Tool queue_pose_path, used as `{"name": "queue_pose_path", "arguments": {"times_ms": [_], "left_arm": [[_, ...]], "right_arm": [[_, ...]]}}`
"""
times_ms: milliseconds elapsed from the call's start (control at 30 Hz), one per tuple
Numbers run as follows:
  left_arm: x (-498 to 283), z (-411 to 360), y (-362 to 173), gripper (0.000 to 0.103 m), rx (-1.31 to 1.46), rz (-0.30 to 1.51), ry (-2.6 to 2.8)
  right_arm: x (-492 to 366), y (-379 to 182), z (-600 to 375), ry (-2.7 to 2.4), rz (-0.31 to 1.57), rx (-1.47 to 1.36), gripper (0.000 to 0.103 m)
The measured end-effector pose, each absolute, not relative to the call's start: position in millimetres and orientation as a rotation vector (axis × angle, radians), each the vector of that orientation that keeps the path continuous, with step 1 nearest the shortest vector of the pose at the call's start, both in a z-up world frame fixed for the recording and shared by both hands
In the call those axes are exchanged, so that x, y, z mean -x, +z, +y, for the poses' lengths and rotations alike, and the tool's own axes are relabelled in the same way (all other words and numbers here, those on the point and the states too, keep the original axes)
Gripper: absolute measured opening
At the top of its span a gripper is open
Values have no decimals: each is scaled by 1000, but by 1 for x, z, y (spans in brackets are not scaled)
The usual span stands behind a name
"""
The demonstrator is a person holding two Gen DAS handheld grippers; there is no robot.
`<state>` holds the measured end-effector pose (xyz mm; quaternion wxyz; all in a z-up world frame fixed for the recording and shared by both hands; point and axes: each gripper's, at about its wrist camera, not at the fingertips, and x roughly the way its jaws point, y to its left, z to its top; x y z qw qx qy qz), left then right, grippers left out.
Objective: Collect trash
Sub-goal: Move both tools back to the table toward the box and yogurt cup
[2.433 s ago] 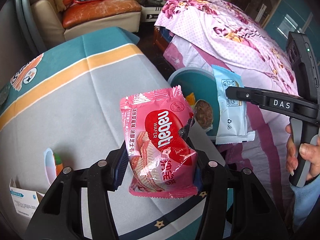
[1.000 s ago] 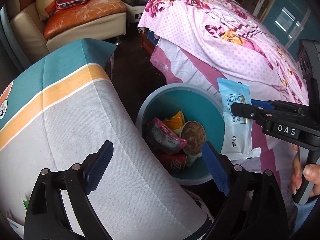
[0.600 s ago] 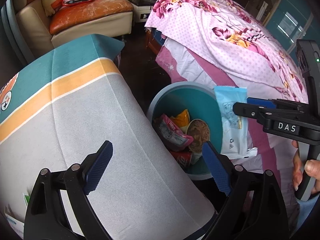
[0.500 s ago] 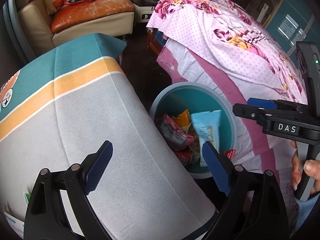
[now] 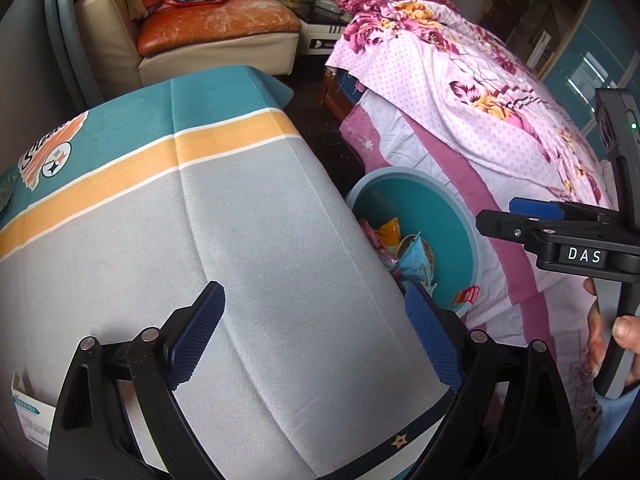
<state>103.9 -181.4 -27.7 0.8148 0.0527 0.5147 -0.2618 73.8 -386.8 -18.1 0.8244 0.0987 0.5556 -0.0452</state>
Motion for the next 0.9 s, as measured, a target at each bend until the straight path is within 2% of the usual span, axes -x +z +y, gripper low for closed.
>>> {"name": "queue_pose_path", "arguments": {"times_ms": [900], "left_arm": [[-62, 4, -13, 92, 14, 1040, -265]], "right_arm": [[-75, 18, -208, 62, 1200, 8, 76]]}}
